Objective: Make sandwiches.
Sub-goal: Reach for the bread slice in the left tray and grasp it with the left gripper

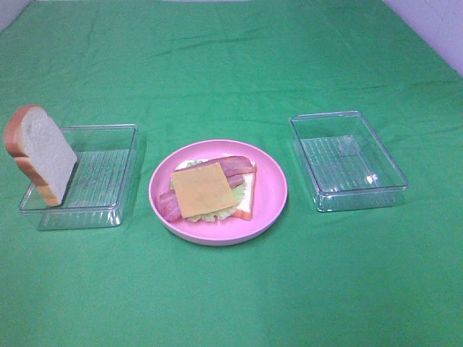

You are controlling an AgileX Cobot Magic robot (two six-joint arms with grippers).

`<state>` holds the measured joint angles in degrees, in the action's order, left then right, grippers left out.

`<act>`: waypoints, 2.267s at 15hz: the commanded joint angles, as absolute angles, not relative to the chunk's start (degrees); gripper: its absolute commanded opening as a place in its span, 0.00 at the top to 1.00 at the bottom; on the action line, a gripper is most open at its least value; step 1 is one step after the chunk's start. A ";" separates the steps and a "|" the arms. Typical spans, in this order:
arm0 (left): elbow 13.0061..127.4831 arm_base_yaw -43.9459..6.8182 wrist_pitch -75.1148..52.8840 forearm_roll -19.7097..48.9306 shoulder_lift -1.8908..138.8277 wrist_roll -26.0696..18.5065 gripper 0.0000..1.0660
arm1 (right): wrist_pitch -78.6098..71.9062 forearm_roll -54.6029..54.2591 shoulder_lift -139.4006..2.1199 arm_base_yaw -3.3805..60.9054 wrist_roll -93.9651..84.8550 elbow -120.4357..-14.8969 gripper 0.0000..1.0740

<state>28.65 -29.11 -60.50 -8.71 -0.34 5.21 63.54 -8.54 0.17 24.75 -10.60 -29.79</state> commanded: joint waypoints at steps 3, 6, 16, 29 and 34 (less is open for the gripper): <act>30.37 -29.28 -56.72 -13.29 1.72 13.52 0.37 | 61.08 -7.79 0.80 24.69 -9.51 -28.82 0.34; 34.61 -29.28 -55.00 -27.62 14.15 32.26 0.37 | 61.08 -7.79 0.80 24.69 -9.51 -28.82 0.34; 63.25 -29.05 -66.29 -25.84 65.60 32.89 0.35 | 61.08 -7.79 0.80 24.69 -9.51 -28.82 0.34; 79.30 -5.16 -61.82 -4.01 94.88 15.64 0.35 | 61.08 -7.79 0.80 24.69 -9.51 -28.82 0.34; 79.30 -5.10 -54.83 -1.66 102.62 15.58 0.35 | 61.08 -7.79 0.80 24.69 -9.51 -28.82 0.34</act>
<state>79.01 -5.33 -55.69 -2.29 102.22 15.64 61.76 -8.37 0.29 24.75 -10.03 -28.99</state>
